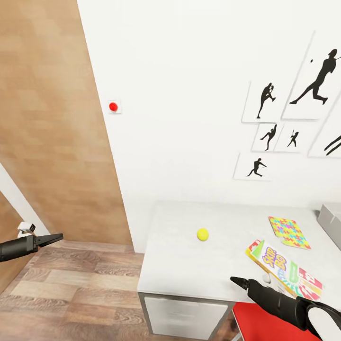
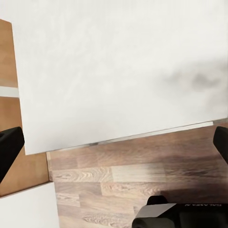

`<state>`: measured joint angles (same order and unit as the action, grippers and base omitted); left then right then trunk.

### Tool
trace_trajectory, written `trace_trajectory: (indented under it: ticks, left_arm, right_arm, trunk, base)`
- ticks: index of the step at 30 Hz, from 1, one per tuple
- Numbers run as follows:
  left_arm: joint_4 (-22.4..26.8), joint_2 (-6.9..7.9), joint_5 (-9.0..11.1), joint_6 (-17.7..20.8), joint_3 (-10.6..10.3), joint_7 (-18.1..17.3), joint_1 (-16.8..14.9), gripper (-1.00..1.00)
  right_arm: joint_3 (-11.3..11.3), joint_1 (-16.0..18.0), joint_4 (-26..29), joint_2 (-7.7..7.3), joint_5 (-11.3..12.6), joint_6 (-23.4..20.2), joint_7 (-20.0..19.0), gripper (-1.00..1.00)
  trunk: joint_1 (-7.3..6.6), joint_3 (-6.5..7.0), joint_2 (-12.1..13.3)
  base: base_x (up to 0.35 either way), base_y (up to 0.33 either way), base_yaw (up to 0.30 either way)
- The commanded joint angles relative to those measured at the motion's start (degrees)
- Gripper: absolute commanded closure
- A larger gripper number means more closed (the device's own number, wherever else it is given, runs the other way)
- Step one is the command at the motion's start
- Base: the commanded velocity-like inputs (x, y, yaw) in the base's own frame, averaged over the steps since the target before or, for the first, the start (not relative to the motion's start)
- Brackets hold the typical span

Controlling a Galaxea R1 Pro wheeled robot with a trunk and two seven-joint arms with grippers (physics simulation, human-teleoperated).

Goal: Put all the toys in the child's room - the three board games (two on the bed and one on the table), the two jigsaw puzzles on the table, and the tennis ball on the table - inside the toy box on the table in the child's room.

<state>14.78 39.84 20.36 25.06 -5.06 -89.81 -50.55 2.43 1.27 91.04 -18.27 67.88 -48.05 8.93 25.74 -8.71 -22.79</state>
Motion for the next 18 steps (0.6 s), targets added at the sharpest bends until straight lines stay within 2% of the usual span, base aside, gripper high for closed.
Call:
trace_trajectory:
  ticks: [1,18]
  left_arm:
    - [-0.02,0.05,0.39,0.61,-0.48,-0.20,-0.07,-1.00]
    - [-0.02,0.06,0.38,0.61,-0.48,-0.20,-0.07,-1.00]
  right_arm:
    - [0.03,0.05,0.08,-0.01,0.62,-0.20,0.56,-1.00]
    - [0.03,0.05,0.10,0.07,0.59,-0.11,0.79,-1.00]
  trunk:
    - [0.04,-0.13,-0.13]
    - [0.04,-0.13,-0.13]
  base:
    - [0.023,0.003,0.000]
    - [0.012,0.013,0.000]
